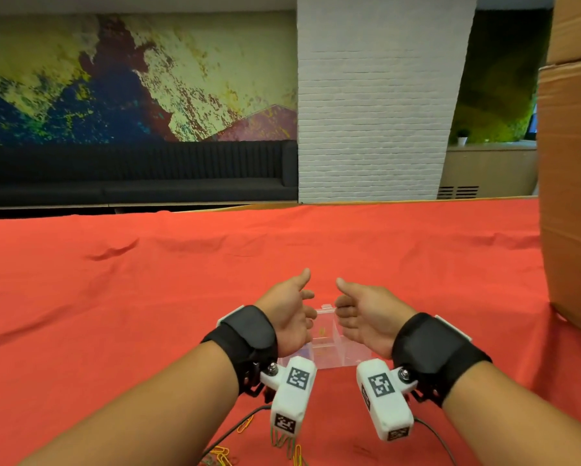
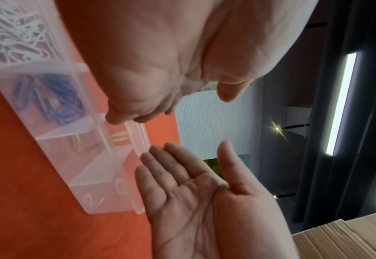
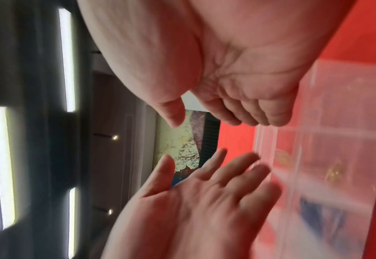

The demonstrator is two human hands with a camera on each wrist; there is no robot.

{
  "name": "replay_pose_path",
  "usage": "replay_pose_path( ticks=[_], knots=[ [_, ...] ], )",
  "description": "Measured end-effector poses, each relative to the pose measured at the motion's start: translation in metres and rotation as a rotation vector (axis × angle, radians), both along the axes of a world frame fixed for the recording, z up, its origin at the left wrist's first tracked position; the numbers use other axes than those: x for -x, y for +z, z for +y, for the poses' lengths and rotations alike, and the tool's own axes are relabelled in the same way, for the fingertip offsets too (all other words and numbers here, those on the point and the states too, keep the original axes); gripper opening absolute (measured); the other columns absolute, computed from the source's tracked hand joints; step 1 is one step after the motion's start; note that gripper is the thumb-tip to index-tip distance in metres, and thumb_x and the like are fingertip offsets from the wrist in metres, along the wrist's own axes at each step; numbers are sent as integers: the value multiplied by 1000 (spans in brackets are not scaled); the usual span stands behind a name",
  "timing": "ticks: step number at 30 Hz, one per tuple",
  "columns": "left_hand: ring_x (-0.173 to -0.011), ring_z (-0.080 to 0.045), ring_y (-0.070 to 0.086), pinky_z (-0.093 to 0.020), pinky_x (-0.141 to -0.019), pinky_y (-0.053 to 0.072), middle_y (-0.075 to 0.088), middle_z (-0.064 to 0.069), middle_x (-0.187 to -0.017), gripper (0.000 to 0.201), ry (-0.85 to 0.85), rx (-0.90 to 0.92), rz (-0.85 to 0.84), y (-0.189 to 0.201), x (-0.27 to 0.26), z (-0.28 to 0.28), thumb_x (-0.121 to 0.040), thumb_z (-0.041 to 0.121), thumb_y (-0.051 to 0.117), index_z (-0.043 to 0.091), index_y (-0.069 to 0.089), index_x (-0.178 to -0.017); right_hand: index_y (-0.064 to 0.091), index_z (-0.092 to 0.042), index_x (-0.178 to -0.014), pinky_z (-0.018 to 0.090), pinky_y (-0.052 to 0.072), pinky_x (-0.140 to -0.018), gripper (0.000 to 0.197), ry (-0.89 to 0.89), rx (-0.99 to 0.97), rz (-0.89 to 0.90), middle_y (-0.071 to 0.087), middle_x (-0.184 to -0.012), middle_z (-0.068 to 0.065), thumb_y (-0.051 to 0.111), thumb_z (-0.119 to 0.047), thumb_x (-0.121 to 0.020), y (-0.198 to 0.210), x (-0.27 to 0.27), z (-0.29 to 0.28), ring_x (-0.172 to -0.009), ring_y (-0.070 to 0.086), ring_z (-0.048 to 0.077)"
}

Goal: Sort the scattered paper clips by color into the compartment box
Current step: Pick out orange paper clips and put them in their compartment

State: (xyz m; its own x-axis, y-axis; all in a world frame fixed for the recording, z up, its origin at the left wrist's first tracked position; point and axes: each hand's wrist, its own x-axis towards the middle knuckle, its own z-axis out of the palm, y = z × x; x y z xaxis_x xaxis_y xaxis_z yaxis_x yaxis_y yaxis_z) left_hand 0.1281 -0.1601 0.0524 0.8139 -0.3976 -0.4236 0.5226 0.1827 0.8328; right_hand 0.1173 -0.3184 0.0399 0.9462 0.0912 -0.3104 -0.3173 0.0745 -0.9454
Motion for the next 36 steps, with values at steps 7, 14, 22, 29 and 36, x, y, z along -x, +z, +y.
replay_pose_path(
  ticks=[7, 14, 22, 29, 36],
  knots=[
    [-92, -15, 61, -22, -76, 44, 67, 0, -106, 28, -249, -985, -702, 7, 10, 44, -92, 23, 59, 21, 65, -119, 72, -19, -98, 30, 50, -88, 15, 199, 968, -354, 72, -100, -2, 62, -24, -88, 3, 18, -32, -97, 66, 17],
    [-110, -17, 60, -22, -89, 43, 66, 7, -121, 37, -540, -1581, -947, -12, 33, 94, -89, 24, 56, 33, 62, -125, 71, -18, -100, 37, 52, -87, 27, 402, 1296, -402, 72, -100, 0, 55, -37, -90, -1, 51, -26, -94, 65, 19],
    [-107, -12, 56, -26, -93, 43, 56, 9, -115, 28, -381, -1438, -1198, -17, 60, 131, -85, 32, 65, 33, 65, -113, 56, -31, -123, 35, 41, -102, 41, 395, 1448, -602, 54, -124, -5, 55, -48, -85, -3, 80, -22, -118, 51, 19],
    [-98, -14, 62, -25, -80, 47, 66, 9, -109, 31, -735, -1580, -1091, -44, 102, 152, -87, 38, 56, 32, 66, -116, 64, -27, -106, 27, 48, -79, 22, 756, 1353, -594, 64, -94, -11, 59, -34, -86, -17, 115, 30, -84, 54, 10],
    [-89, -18, 64, -28, -77, 51, 70, 4, -97, 19, -675, -1493, -970, -65, 100, 146, -84, 35, 62, 25, 68, -98, 61, -19, -85, 31, 47, -69, 40, 746, 1516, -450, 68, -90, 4, 59, -59, -82, -40, 102, 67, -83, 62, 25]
  ],
)
